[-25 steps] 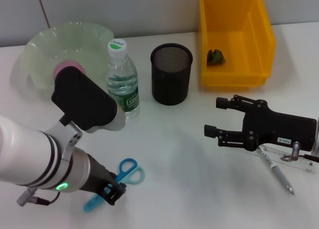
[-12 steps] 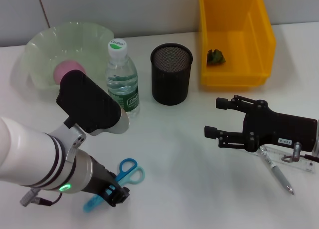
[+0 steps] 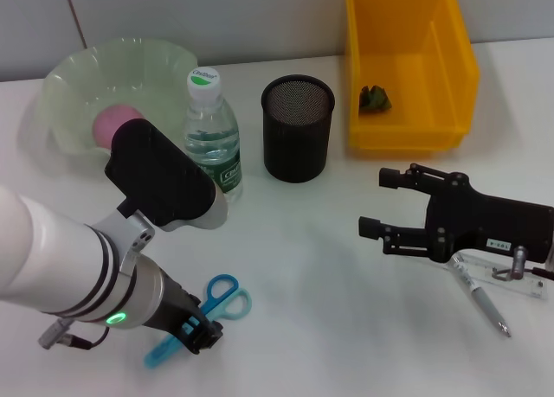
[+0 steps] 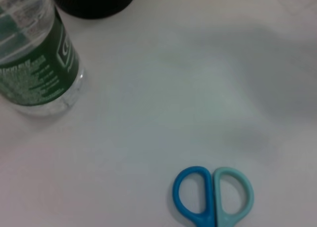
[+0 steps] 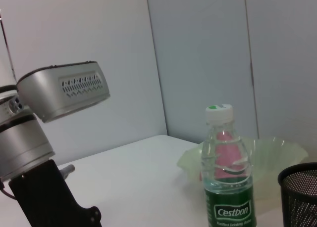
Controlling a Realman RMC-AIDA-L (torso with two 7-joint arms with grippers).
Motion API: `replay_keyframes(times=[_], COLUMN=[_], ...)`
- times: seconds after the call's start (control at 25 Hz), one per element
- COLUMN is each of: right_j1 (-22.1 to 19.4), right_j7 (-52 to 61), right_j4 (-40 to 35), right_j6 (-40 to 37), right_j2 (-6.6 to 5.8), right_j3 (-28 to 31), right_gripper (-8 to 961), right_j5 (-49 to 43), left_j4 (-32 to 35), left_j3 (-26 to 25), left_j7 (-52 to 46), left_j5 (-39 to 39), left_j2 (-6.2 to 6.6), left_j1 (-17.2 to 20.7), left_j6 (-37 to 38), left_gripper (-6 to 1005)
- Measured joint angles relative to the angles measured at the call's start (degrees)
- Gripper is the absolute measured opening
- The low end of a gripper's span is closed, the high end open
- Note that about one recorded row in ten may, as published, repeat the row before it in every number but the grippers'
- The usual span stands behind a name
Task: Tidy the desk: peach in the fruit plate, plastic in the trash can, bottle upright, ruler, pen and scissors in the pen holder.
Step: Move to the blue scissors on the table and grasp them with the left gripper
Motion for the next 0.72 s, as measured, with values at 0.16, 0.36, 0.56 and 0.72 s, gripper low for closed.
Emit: replay_keyframes(times=[0.16, 0.36, 0.56, 0.72], right_j1=[0.1, 0.4, 0.5, 0.6], right_j7=[0.0, 0.0, 0.0, 0.0], right_j4=[0.0, 0.1, 0.2, 0.2], right_j6=[0.0, 0.0, 0.2, 0.3], right_j2=[-0.03, -0.17, -0.19, -0.19], right_j3=[0.1, 0.1, 0.1, 0.1], right_gripper=[842, 842, 843, 843], right_j5=[0.0, 0.0, 0.0, 0.0], left_j4=[-1.0, -1.8, -2.6, -2.6], left_j3=[-0.1, -0.2, -0.2, -0.3], left_j7=[0.1, 0.1, 0.2, 0.3], left_j5=[0.0, 0.0, -0.4, -0.4], left_j2=[0.0, 0.0, 0.0, 0.0], left_j1=[-0.5, -1.0, -1.5, -1.7], left_j6=[-0.3, -0.4, -0.5, -0.5], left_gripper=[397, 388, 380, 374])
